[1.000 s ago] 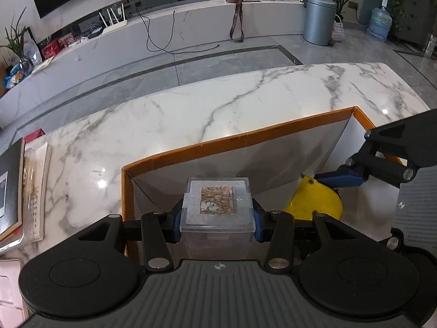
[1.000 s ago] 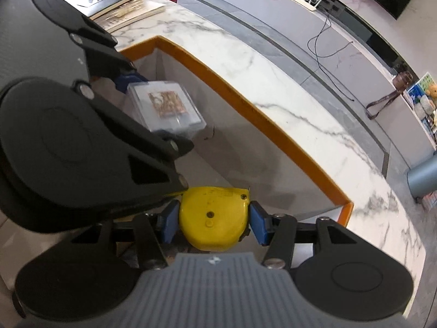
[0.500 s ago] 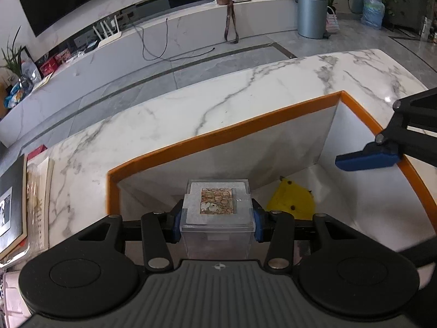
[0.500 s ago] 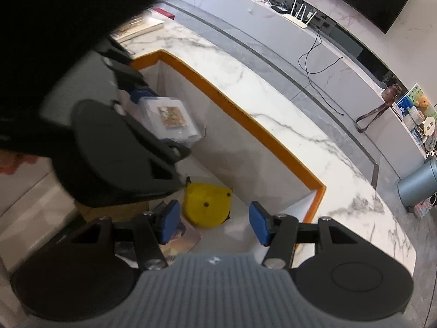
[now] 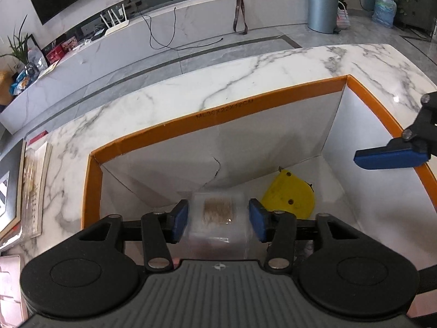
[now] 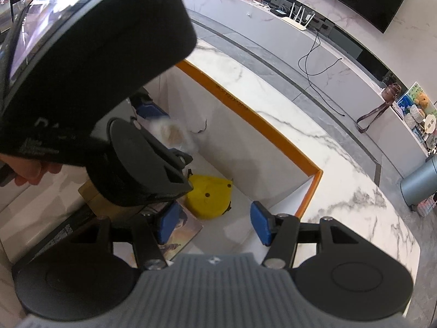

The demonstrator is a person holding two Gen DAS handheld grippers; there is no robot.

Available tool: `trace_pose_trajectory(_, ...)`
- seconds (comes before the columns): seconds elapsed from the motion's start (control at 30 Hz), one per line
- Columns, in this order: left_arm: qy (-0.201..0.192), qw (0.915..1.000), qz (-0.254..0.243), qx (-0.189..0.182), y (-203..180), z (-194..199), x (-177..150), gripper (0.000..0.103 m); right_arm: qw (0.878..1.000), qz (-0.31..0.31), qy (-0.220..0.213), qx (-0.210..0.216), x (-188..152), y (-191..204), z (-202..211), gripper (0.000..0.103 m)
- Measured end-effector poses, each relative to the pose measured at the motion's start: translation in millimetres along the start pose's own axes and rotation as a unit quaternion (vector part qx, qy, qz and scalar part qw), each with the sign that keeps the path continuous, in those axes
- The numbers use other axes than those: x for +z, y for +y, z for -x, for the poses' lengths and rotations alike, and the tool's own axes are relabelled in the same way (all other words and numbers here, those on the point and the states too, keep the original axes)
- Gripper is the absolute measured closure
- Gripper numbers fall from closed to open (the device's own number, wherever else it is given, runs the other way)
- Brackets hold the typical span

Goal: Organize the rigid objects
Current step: 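Open both tools to release the cube and tape measure, then withdraw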

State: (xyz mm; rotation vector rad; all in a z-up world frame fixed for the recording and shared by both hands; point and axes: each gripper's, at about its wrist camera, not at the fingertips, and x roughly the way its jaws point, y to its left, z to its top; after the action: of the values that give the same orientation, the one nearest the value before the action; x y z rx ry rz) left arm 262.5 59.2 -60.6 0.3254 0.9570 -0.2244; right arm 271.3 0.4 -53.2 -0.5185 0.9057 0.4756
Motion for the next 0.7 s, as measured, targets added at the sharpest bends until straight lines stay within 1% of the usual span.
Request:
trace_pose_trajectory(0.07, 0.001, 1.0000, 0.003, -0.002, 1, 1, -1, 0.033, 1.000, 0.003, 0.000, -0.001, -1, 1, 1, 0.043)
trace_pose_trajectory(0.17, 0.001, 1.0000, 0.005, -0.003, 2, 4, -3, 0.031, 1.000, -0.001, 0.000, 0.001, -2, 2, 3, 0.043)
trace_pose_trajectory(0.33, -0.019, 0.9996, 0.020, -0.011, 6, 23, -6, 0.030, 1.000, -0.004, -0.009, 0.004, -1, 4, 13, 0.042)
trace_pose_trajectory(0.47, -0.050, 0.9984, 0.025, -0.007, 7, 49, -6, 0.030, 1.000, -0.015, -0.022, 0.016, -1, 5, 31, 0.041)
trace_pose_trajectory(0.53, -0.068, 0.9972, 0.030, -0.003, 9, 66, -6, 0.030, 0.999, -0.022, -0.032, 0.018, -1, 5, 43, 0.038)
trace_pose_trajectory(0.63, -0.103, 0.9940, 0.037, 0.001, 8, 93, -7, 0.030, 0.998, -0.035, -0.047, 0.012, -4, 6, 63, 0.037)
trace_pose_trajectory(0.7, -0.125, 0.9910, 0.046, 0.006, 7, 114, -9, 0.030, 0.997, -0.052, -0.061, 0.013, -8, 5, 80, 0.033)
